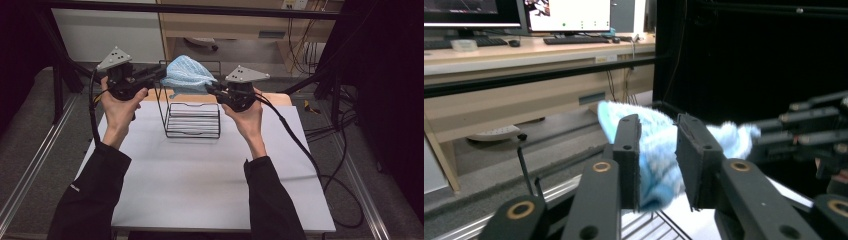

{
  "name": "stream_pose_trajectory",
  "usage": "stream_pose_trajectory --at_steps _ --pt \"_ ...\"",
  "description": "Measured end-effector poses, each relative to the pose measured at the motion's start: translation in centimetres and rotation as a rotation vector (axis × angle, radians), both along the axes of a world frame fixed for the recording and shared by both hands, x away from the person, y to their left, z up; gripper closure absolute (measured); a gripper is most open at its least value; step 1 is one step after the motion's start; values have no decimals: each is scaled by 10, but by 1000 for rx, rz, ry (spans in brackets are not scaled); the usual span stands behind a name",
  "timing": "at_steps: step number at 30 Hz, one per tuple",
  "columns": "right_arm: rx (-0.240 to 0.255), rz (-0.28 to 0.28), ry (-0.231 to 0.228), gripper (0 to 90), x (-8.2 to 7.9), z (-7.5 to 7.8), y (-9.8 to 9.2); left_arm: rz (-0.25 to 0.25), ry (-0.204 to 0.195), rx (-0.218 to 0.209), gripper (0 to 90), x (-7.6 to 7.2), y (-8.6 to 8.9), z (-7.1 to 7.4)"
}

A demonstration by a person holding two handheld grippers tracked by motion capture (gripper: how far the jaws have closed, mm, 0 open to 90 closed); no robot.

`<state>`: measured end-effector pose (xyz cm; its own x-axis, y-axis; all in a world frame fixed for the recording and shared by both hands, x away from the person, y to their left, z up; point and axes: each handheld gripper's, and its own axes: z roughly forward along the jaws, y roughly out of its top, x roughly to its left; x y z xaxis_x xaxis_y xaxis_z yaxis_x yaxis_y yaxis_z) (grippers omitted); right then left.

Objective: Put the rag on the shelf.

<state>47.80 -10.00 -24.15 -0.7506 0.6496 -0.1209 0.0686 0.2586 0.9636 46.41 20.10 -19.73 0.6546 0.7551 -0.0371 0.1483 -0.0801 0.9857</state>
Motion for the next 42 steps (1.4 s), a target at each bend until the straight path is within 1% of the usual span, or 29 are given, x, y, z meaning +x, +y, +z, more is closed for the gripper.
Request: stream_pose_trajectory --at_steps 3,7,9,12,16,21,23,25,27,29,30,31,32,33,34,35,37,38,40,41,42 --pt "-2 1 -4 801 0 0 0 6 31 30 774 7 -6 2" --pt "-5 3 -3 796 -1 -1 0 -11 90 57 828 18 -14 -4" --pt "-10 7 -5 786 -1 -2 0 -28 113 81 849 19 -15 -8" --pt "-5 9 2 760 -2 -4 -1 -42 131 100 883 17 -15 -17" --pt "3 8 7 725 -4 -5 0 -41 139 143 895 14 -15 -27" --pt "8 8 10 667 -5 -4 0 -48 146 138 897 15 -16 -33" --pt "12 8 10 622 -7 -4 0 -44 144 144 897 15 -17 -34" --pt "30 7 15 555 -8 -2 -1 -37 139 162 898 15 -18 -35" --pt "61 12 20 508 -11 1 -3 -33 138 182 899 15 -19 -36" --pt "94 12 20 490 -12 4 -5 -29 137 199 899 14 -21 -37" --pt "109 14 21 499 -13 5 -6 -26 133 197 899 14 -21 -39" --pt "120 15 26 540 -13 6 -6 -28 132 200 899 14 -21 -39" --pt "124 19 35 622 -13 7 -6 -27 132 194 899 14 -21 -40" --pt "123 27 54 712 -13 6 -6 -27 133 195 899 14 -21 -41" --pt "116 35 84 766 -12 5 -4 -26 133 191 899 15 -21 -42" --pt "99 39 106 814 -11 2 -2 -26 135 190 899 15 -21 -43" --pt "43 27 140 859 -8 -5 3 -27 138 192 898 15 -20 -45" --pt "26 19 148 876 -7 -9 5 -27 138 192 898 15 -20 -46" --pt "-8 -9 148 884 -4 -14 8 -28 139 190 898 15 -19 -50" --pt "-15 -21 140 886 -2 -17 9 -29 141 189 897 15 -19 -52" --pt "-11 -31 137 887 -1 -19 9 -30 140 190 896 15 -18 -53"
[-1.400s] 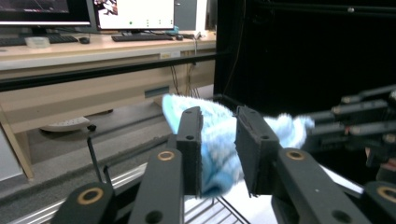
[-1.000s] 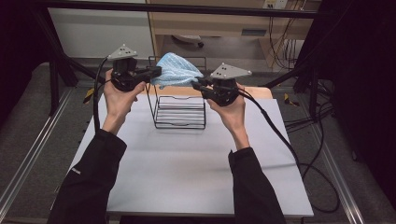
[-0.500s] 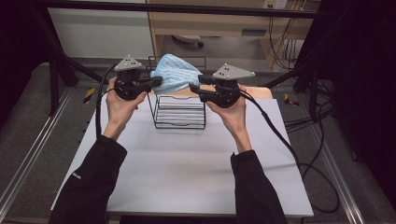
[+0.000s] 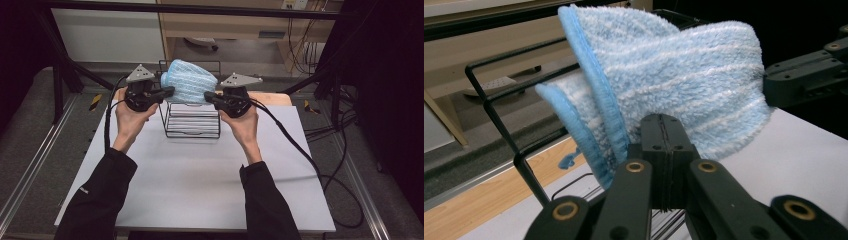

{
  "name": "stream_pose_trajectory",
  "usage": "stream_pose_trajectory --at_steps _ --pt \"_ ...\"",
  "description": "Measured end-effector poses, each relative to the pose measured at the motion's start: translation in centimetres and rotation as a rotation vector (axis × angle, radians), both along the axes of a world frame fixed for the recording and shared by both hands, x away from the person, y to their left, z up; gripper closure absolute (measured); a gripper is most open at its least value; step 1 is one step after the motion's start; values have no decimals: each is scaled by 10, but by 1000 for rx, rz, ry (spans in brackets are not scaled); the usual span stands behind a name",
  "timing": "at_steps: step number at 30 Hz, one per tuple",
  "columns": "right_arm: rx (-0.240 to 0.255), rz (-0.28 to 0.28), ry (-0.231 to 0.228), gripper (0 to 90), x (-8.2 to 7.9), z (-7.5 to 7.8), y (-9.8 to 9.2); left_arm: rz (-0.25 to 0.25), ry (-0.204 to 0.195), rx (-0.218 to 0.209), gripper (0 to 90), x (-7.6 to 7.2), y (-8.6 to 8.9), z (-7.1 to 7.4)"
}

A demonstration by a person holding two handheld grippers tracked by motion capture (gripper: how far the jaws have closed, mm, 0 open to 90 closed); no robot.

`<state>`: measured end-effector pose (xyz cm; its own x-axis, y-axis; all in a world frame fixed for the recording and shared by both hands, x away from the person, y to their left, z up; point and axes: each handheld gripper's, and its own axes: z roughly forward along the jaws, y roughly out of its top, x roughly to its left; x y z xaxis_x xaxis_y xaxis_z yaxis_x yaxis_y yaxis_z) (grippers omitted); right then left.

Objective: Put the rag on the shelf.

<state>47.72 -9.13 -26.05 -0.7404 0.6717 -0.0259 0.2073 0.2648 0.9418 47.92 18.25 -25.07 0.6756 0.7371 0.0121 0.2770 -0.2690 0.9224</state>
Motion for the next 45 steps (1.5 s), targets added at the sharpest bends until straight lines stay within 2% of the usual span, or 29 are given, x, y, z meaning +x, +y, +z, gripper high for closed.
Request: stream_pose_trajectory --at_steps 4,7,14,18,22,28,32,39,42,45 --pt "12 -43 -3 886 5 -9 -4 -6 1 -1 877 0 2 -6" --pt "27 -58 -21 884 6 -13 -6 -2 -5 -2 866 1 1 -10" --pt "39 -48 -57 816 2 -13 -6 -5 -15 -18 798 0 -1 -10" --pt "84 -30 -74 722 -6 -7 -9 -6 -32 -41 718 -8 2 -4" --pt "88 -24 -84 612 -12 1 -12 16 -51 -51 622 -15 7 3" --pt "99 -36 -86 477 -16 8 -14 49 -42 -37 531 -20 16 8" --pt "88 -48 -83 375 -19 10 -18 49 -39 -32 463 -26 23 8" --pt "76 -42 -81 209 -32 13 -27 58 -31 -19 335 -40 36 0" --pt "88 -40 -64 166 -39 8 -36 53 -23 -20 287 -48 44 -9" --pt "79 -50 -51 128 -48 -2 -47 49 -8 -21 244 -57 52 -22"
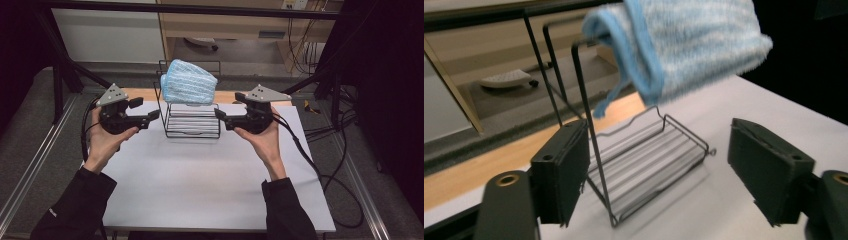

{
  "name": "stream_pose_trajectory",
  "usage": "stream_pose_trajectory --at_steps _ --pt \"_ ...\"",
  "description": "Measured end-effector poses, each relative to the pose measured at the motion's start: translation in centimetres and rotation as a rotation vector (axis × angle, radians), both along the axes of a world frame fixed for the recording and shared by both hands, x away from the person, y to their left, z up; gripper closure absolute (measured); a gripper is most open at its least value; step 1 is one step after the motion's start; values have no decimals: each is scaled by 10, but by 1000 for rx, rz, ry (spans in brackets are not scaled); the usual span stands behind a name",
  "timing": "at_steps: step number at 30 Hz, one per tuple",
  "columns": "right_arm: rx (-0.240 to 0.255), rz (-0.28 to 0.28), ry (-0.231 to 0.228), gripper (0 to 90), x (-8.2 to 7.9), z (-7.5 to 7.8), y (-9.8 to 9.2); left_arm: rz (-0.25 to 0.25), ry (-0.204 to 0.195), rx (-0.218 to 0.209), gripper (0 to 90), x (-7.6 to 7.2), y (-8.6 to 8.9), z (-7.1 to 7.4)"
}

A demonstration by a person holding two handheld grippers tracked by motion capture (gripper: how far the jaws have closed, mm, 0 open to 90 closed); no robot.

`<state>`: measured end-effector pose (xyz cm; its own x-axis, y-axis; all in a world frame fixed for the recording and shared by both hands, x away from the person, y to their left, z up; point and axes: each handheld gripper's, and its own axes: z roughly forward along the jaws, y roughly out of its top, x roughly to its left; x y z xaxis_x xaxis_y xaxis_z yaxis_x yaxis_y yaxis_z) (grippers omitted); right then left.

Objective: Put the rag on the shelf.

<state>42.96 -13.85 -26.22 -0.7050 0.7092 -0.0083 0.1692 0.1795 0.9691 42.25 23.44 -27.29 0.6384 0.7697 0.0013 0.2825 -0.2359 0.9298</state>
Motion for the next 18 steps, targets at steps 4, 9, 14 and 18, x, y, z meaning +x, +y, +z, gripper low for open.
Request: stream_pose_trajectory --at_steps 4,9,14,18 --pt "-16 -8 35 85 -10 -17 -18 -3 28 0 184 -9 12 -22" --pt "-4 -29 93 45 -21 -42 -44 7 67 -5 129 -17 25 -50" --pt "9 -57 148 15 -31 -66 -66 18 85 -2 117 -24 35 -71" --pt "2 -69 188 8 -38 -86 -77 22 97 20 116 -30 40 -89"
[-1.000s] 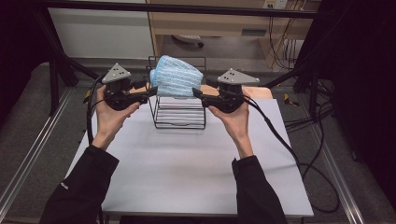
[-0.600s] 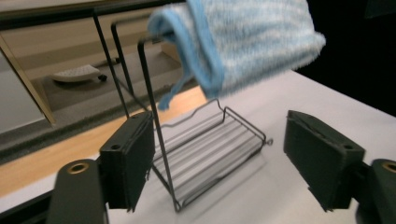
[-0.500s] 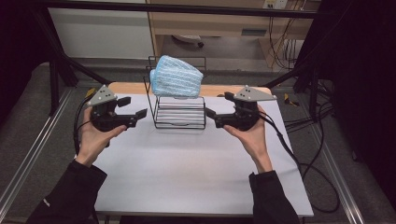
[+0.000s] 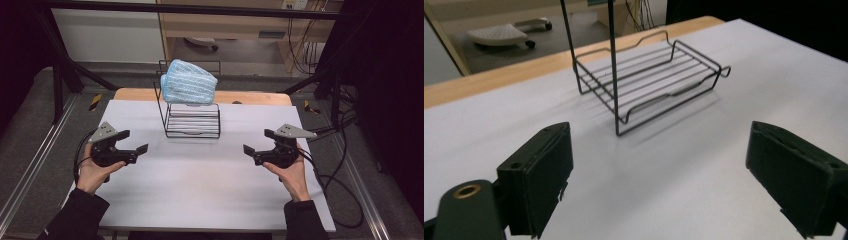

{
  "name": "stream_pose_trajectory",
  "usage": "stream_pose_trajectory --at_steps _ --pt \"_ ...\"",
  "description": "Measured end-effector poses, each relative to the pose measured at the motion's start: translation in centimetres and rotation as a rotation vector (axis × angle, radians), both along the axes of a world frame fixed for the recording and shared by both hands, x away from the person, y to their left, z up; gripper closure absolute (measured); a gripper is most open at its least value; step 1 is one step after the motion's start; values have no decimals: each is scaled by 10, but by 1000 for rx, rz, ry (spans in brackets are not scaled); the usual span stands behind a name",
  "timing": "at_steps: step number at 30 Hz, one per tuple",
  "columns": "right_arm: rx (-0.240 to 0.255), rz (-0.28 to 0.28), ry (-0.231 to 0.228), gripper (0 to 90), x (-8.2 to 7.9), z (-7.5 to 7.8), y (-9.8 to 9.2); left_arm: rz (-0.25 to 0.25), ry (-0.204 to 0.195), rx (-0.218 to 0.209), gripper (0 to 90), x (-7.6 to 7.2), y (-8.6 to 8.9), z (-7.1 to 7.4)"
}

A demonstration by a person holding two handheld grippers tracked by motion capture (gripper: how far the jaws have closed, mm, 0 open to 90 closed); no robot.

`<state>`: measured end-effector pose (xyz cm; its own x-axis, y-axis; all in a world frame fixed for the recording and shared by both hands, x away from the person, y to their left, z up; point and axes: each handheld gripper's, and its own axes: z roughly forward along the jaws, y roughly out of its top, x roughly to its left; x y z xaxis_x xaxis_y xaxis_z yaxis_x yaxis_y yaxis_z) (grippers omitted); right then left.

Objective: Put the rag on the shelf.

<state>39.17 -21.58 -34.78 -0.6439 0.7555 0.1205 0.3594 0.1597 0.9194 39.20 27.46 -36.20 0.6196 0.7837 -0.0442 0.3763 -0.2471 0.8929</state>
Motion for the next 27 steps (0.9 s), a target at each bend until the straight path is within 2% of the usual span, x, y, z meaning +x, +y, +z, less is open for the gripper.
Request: stream_pose_trajectory --at_steps 3,8,10,12,15,20,22,24,27 --pt "-16 9 27 5 -5 -15 -7 -3 24 9 118 -5 3 -14" --pt "-21 24 58 5 -13 -35 -19 -6 35 6 120 -13 9 -33" --pt "-25 21 65 5 -16 -43 -24 -4 41 18 120 -16 13 -40" --pt "-22 18 74 5 -18 -50 -31 -3 45 37 119 -17 17 -45" --pt "-18 16 92 5 -22 -62 -39 -4 50 41 121 -18 19 -51" --pt "-20 3 136 6 -27 -80 -49 -21 72 65 120 -18 16 -65" --pt "-29 6 154 6 -29 -86 -51 -31 81 82 119 -19 16 -70" --pt "-46 5 158 6 -31 -89 -52 -30 94 81 120 -19 16 -74" --pt "-41 5 161 6 -31 -91 -53 -24 96 76 120 -19 18 -76"
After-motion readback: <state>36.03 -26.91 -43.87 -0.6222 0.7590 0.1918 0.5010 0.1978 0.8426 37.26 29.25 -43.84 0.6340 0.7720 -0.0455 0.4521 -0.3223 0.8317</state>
